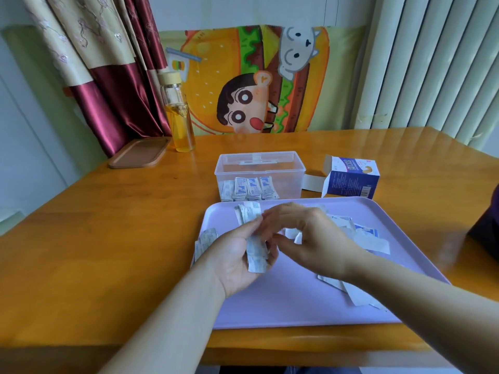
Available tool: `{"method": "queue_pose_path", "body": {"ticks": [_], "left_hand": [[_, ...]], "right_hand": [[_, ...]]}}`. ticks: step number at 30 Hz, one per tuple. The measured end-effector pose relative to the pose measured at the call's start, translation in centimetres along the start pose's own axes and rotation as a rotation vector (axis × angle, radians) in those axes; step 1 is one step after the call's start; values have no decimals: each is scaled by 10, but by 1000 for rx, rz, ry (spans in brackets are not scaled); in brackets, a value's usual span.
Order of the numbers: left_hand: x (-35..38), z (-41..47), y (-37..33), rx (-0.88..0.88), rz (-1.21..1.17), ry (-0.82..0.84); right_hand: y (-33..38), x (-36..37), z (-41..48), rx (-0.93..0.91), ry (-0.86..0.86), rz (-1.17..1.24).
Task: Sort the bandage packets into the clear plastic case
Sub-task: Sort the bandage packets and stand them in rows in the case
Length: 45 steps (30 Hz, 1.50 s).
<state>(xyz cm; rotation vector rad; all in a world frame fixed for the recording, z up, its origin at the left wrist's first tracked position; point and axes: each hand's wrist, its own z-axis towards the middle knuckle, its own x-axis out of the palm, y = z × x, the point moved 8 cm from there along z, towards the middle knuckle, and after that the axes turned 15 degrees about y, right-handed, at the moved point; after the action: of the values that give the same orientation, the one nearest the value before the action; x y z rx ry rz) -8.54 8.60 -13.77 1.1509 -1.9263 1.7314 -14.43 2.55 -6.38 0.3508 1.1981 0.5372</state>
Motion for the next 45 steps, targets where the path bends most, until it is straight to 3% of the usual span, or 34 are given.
{"method": "queue_pose_path", "body": {"ticks": [2,6,11,16,24,30,32,34,38,41,45], "left_hand": [[-4,0,2,-6,-29,-16],[7,1,11,-85,79,69],[14,-4,9,-85,400,108],[13,-10,11,-120,521,105],[10,-15,2,-117,478,120],[10,-18,-7,-130,716,111],[0,-18,-28,-54,1092,-6],[-7,-22,-47,28,1318,-139],[-17,-27,-69,135,1470,-240],[-25,-24,-72,136,1653,-289],[-31,-21,-66,91,1706,-294]], "right_hand": [[3,-2,-1,18,37,16],[-3,32,-4,178,347,-193],[-14,32,0,212,308,-164],[-1,35,4,102,333,-176],[-31,7,18,298,305,584],[-36,14,27,286,315,666],[-43,22,26,335,340,636],[-52,34,22,429,387,606],[-57,55,23,522,448,332],[-51,62,33,457,423,67],[-49,63,36,400,405,-40]]}}
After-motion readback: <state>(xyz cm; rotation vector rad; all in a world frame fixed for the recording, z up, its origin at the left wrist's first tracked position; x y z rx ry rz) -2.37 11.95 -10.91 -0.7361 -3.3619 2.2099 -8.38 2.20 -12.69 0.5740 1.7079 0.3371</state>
